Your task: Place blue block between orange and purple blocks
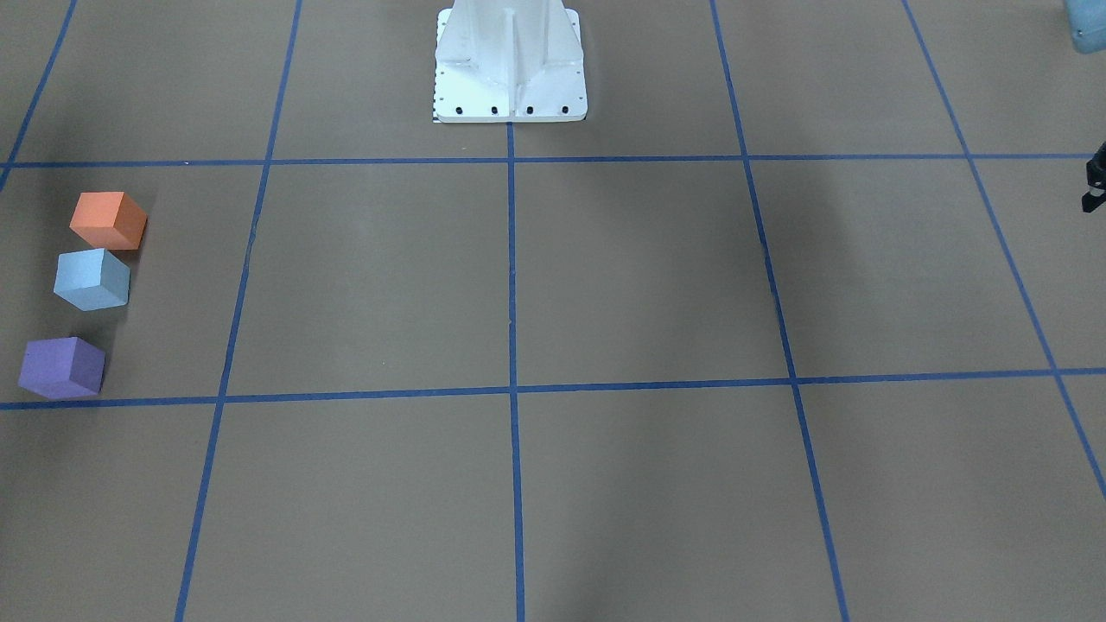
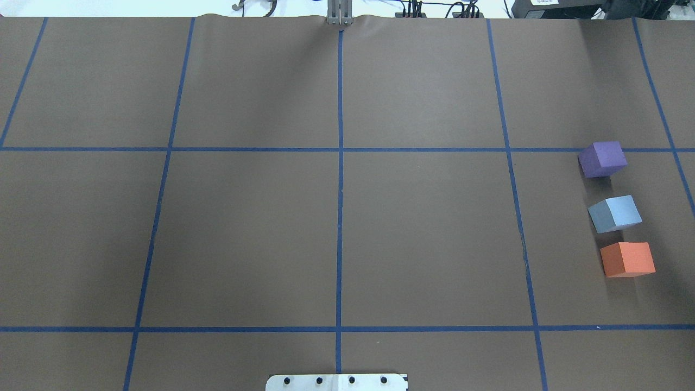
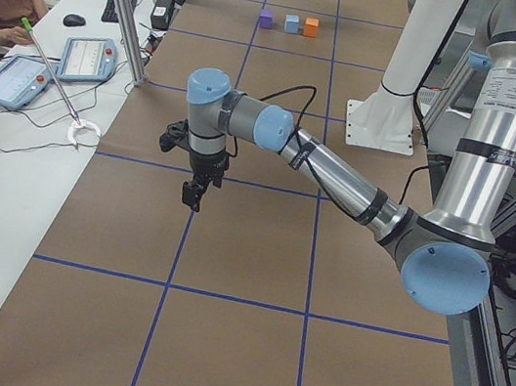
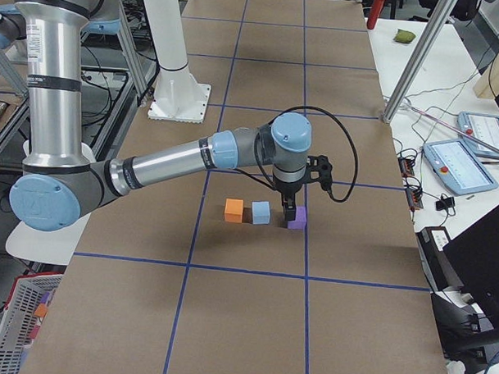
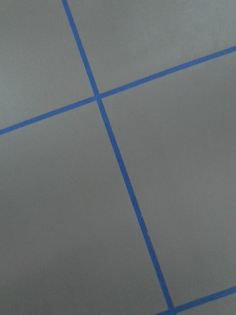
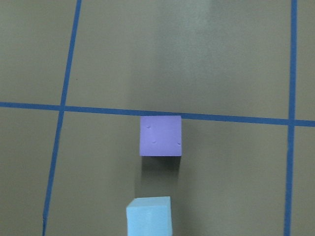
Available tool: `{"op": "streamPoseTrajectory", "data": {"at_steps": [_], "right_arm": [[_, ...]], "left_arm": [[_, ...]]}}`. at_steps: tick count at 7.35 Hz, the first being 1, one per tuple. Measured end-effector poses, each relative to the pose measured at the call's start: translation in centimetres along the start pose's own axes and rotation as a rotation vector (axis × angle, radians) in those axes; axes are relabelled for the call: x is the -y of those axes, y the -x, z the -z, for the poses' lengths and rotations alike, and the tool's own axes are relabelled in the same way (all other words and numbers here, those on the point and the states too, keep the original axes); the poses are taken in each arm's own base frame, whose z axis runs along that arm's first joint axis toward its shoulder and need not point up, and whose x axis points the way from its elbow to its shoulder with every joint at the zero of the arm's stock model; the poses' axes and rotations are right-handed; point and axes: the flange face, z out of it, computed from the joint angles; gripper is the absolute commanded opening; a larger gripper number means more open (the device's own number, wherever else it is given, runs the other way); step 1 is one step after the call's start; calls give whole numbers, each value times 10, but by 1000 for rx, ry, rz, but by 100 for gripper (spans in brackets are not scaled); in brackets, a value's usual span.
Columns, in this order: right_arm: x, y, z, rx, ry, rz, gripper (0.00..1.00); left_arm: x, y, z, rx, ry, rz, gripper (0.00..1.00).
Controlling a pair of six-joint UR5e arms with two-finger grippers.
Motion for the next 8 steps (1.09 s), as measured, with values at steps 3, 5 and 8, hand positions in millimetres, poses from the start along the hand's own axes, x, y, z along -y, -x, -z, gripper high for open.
{"op": "streamPoseTrajectory", "data": {"at_steps": [3, 5, 8], "right_arm": [[11, -46, -5, -4, 33, -14, 100], [-9, -80, -34, -2, 16, -10, 100], [-12, -110, -67, 7, 16, -17, 100]], "left_arm": [[-45, 90, -16, -7, 28, -33, 100], [-65, 122, -47, -27, 70, 0, 100], [-87, 151, -90, -21, 58, 57, 100]]}}
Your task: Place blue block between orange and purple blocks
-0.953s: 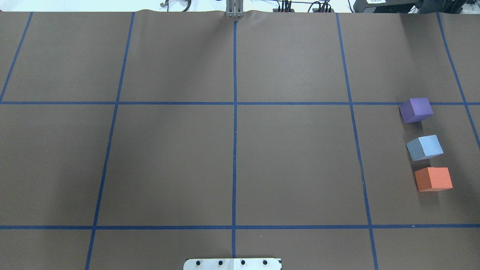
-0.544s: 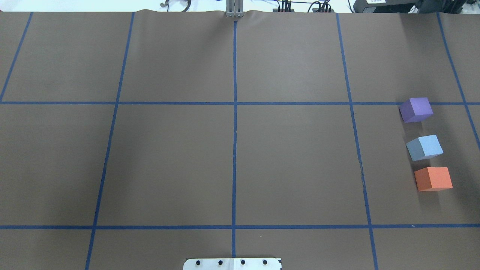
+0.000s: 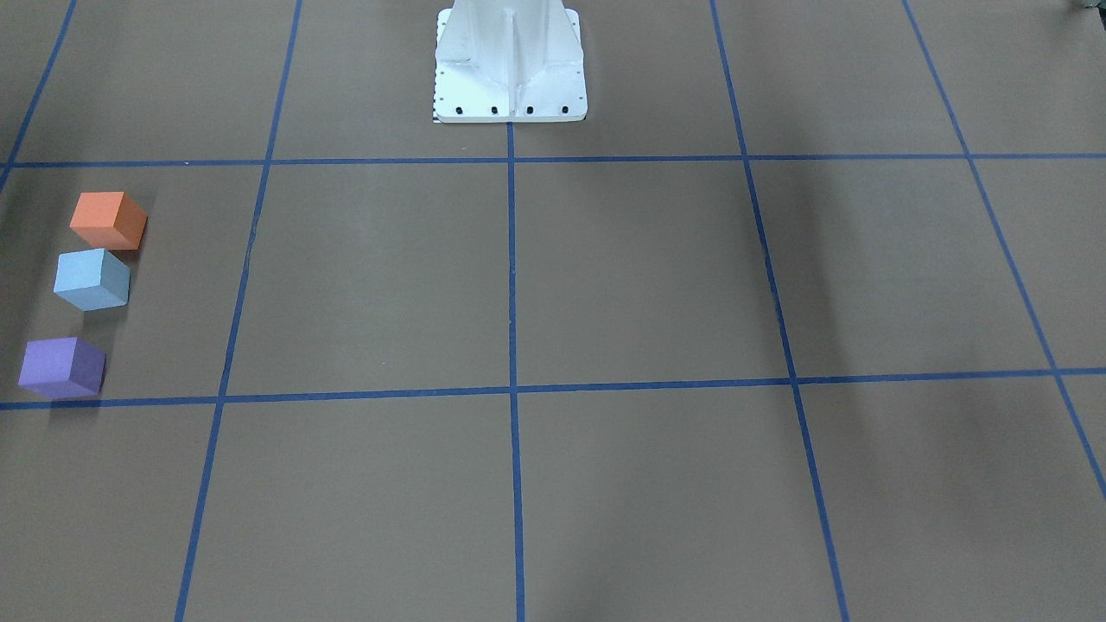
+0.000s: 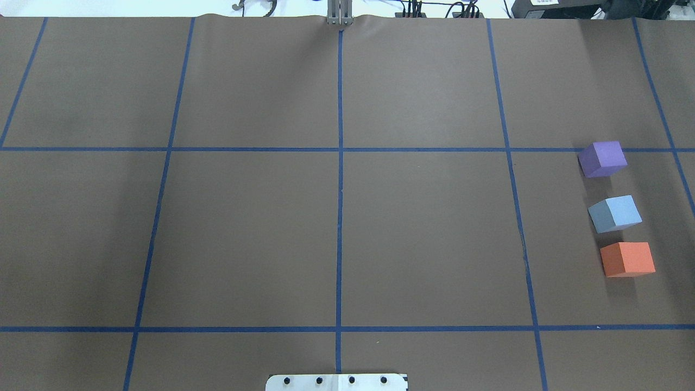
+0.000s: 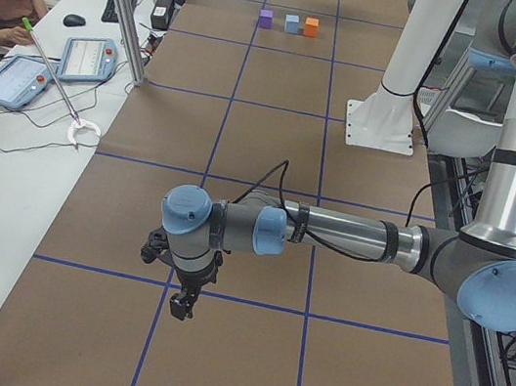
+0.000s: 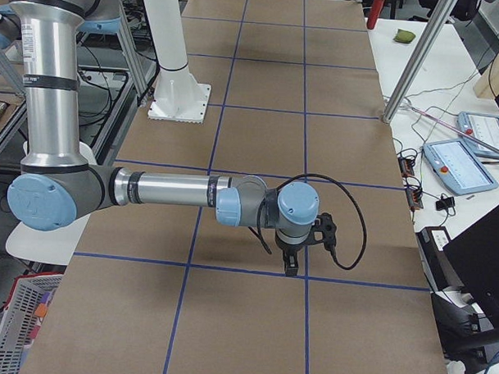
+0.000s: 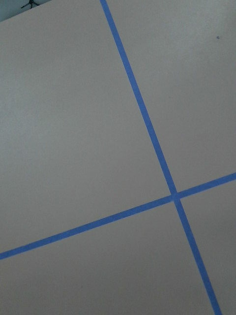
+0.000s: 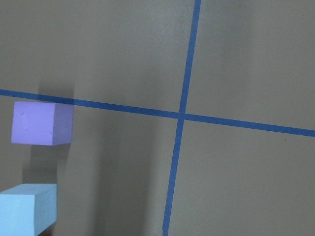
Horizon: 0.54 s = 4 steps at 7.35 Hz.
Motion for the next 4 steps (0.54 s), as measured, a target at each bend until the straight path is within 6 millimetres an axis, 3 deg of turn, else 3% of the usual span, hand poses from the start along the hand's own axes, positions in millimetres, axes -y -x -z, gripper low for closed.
{"op": "streamPoseTrajectory", "data": {"at_steps": [4], "right_arm": [[17, 8, -13, 1, 20, -61, 100]], "left_arm": [[3, -2, 4, 9, -31, 50, 100]]}}
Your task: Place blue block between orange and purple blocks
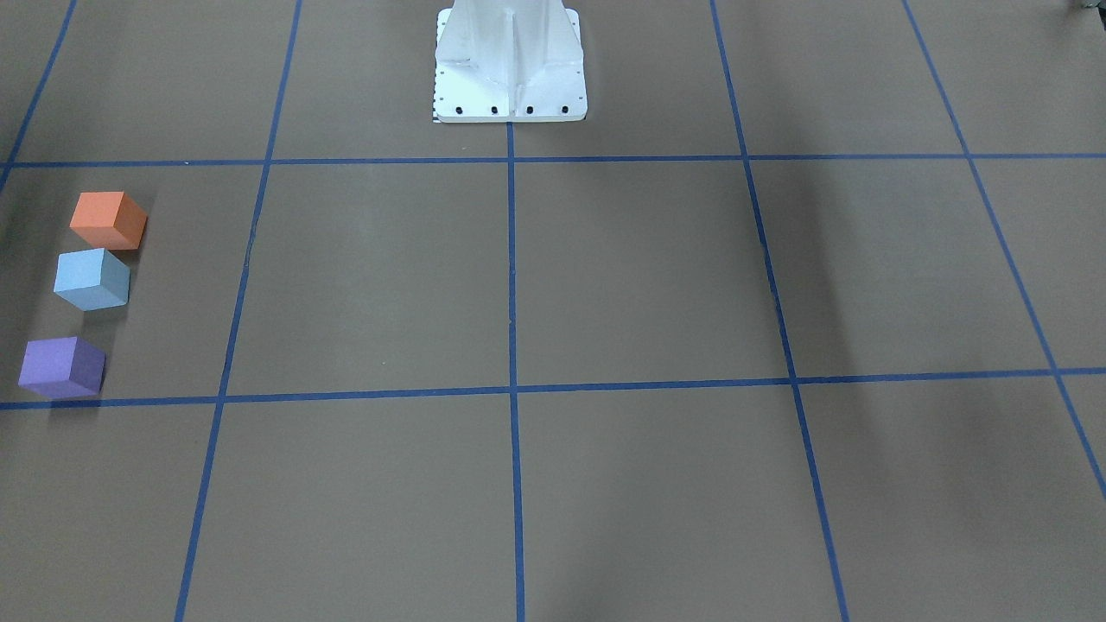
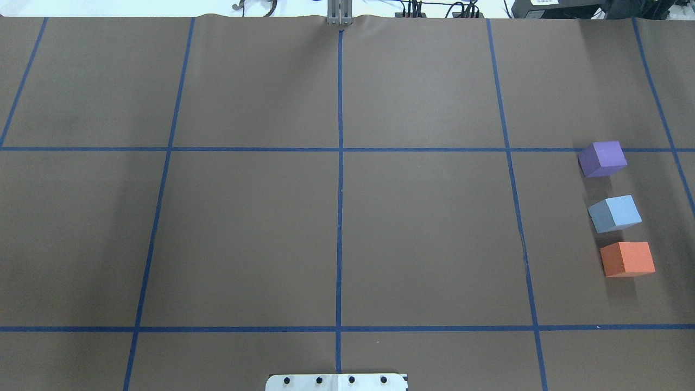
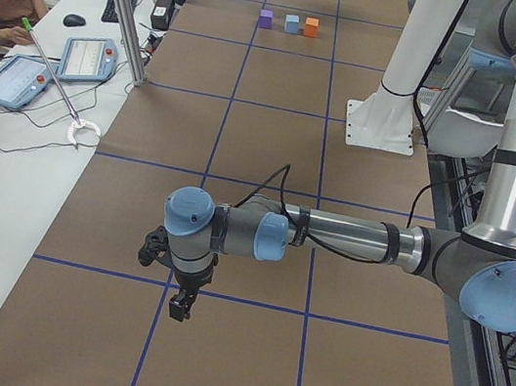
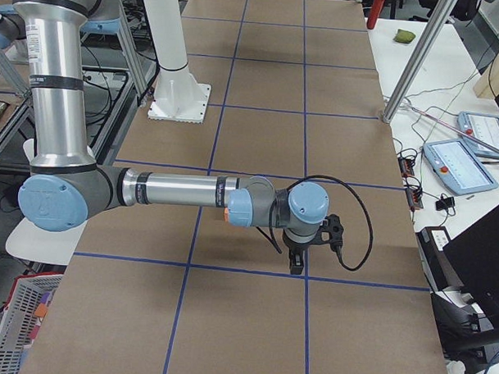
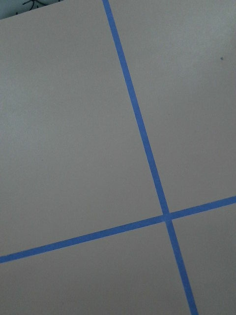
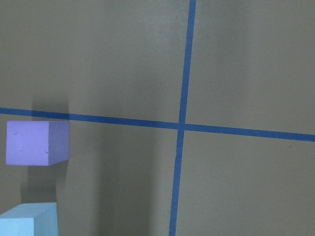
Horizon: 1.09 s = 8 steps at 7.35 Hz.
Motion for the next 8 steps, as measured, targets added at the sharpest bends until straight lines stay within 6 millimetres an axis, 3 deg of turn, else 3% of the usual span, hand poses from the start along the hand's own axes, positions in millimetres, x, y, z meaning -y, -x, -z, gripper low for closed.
{"op": "streamPoseTrajectory", "data": {"at_steps": [3, 6, 8], "right_arm": [[5, 9, 3, -7, -4, 14, 100], [-33, 12, 5, -3, -3, 11, 100], [-46, 10, 3, 5, 1, 6, 100]], "left_arm": [[1, -2, 3, 2, -6, 4, 100], [2, -3, 5, 3, -10, 2, 100], [2, -3, 5, 3, -9, 2, 100]]}}
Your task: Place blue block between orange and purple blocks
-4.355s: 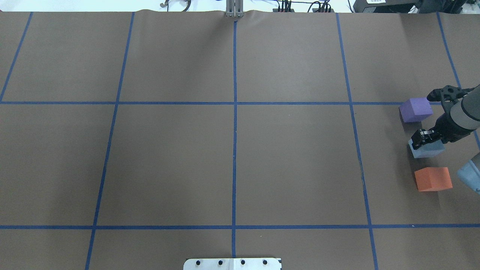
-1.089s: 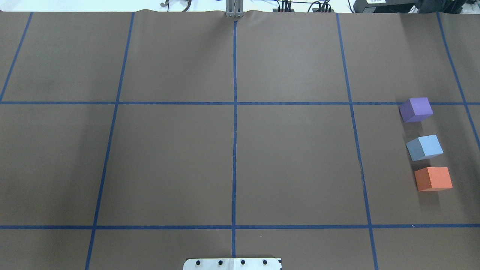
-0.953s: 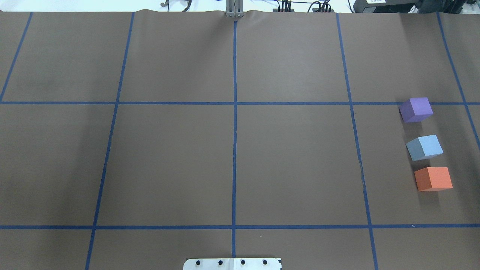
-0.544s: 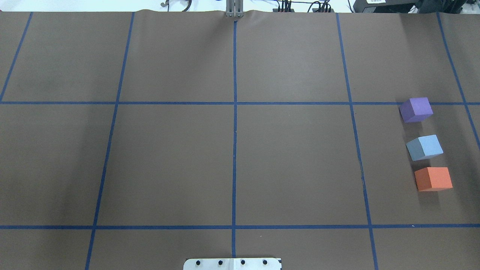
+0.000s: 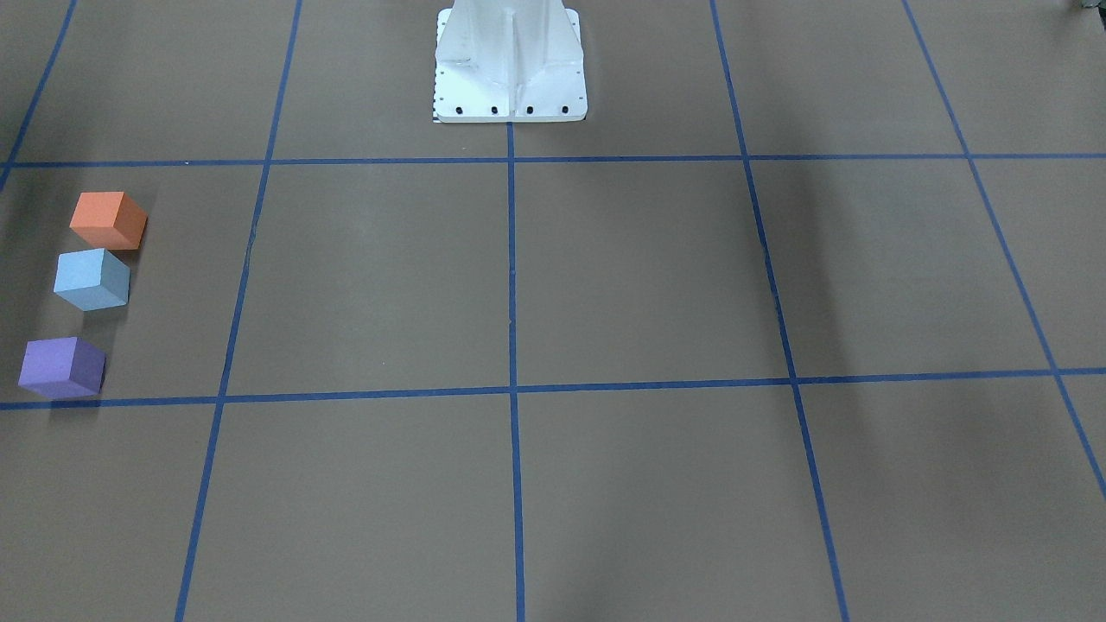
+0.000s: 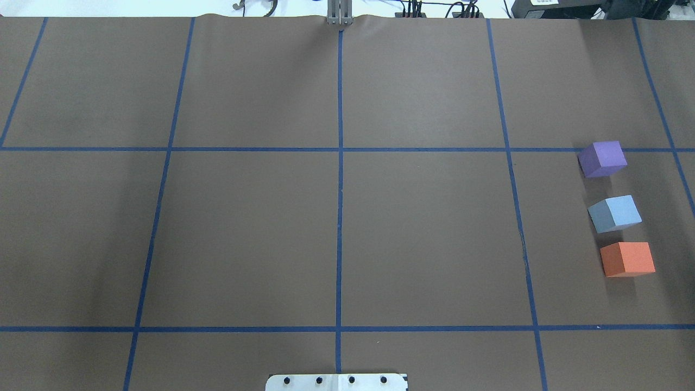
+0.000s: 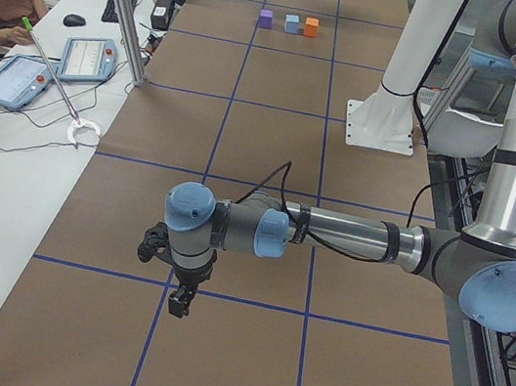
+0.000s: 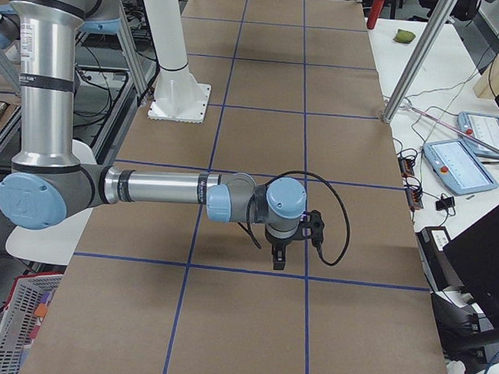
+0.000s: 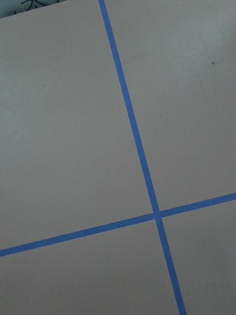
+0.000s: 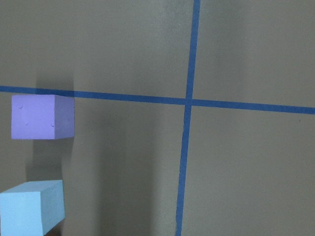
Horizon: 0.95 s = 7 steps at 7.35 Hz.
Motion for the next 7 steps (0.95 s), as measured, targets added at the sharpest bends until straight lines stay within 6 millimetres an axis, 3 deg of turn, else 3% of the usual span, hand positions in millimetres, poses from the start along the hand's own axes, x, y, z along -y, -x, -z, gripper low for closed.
{"op": "streamPoseTrajectory", "data": {"at_steps": [3, 7], "right_arm": [[-1, 0, 0, 0, -2, 2, 100], [-1, -1, 0, -4, -2, -9, 100]], "left_arm": [[-1, 0, -1, 0, 1, 15, 100], [3, -2, 3, 6, -28, 164, 100]]}}
